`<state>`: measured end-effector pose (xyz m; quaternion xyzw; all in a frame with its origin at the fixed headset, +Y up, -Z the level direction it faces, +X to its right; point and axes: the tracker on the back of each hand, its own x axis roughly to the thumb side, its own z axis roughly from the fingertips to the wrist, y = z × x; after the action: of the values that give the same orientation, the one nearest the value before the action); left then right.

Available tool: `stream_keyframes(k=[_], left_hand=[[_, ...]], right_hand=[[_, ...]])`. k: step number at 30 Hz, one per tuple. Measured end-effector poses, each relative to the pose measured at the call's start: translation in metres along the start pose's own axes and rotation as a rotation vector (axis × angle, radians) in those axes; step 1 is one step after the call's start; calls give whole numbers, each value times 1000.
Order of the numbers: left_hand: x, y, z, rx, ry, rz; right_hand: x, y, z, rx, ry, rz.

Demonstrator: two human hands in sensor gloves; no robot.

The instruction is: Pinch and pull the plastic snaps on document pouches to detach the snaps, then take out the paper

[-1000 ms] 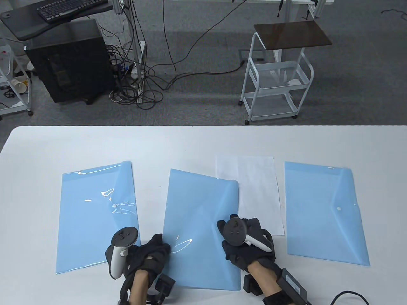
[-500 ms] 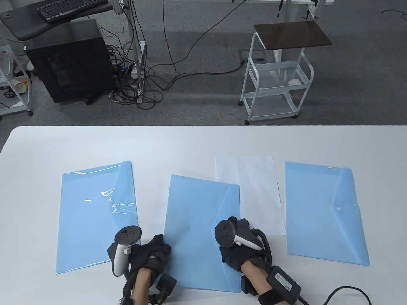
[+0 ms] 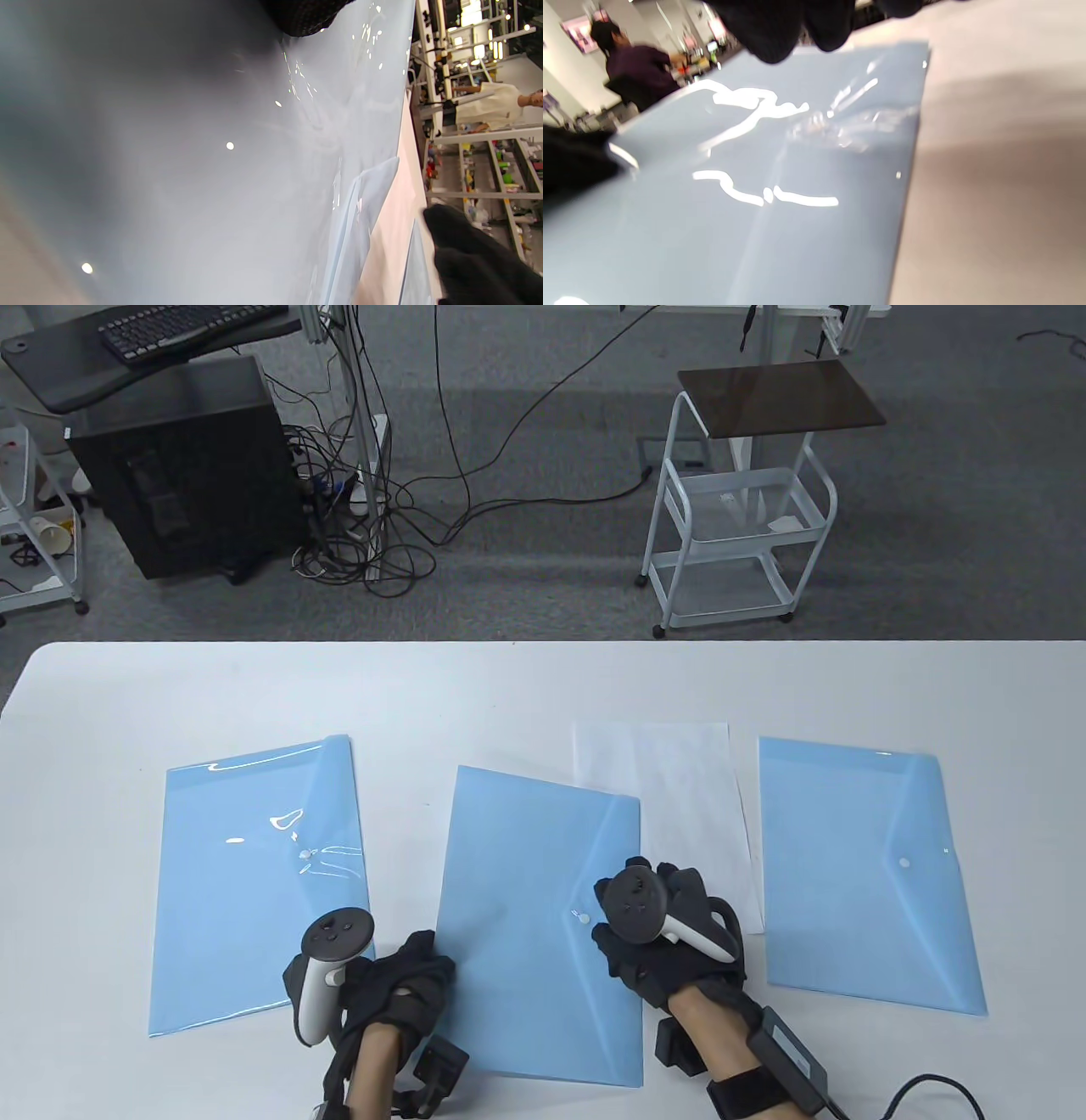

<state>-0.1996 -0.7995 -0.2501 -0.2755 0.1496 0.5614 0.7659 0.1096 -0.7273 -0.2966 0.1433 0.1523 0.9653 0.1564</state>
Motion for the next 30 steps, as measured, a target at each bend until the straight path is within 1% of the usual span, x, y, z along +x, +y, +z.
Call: stream_keyframes(k=[2, 5, 9, 13, 16, 19, 23, 26, 30], left_hand=[[0, 1, 1, -2, -7, 10], [1, 2, 2, -3, -18, 20], [3, 2, 5, 3, -38, 17], [3, 2, 6, -9, -51, 32], [3, 2, 5, -11, -58, 41], [3, 6, 7, -12, -71, 67], [8, 16, 14, 3, -121, 120], [15, 27, 19, 31, -148, 136], [31, 44, 25, 110, -156, 105]], right_hand=[[-6, -14, 10, -70, 8, -13], [-19, -28, 24, -177, 31, -39], [-39, -36, 39, -305, 65, -70], [-56, -36, 49, -393, 98, -71], [-68, -31, 51, -414, 115, -81], [-78, -23, 48, -386, 133, -82], [-86, -23, 47, -380, 145, -88], [-87, -23, 46, -380, 148, -78], [-88, -23, 43, -358, 150, -82]])
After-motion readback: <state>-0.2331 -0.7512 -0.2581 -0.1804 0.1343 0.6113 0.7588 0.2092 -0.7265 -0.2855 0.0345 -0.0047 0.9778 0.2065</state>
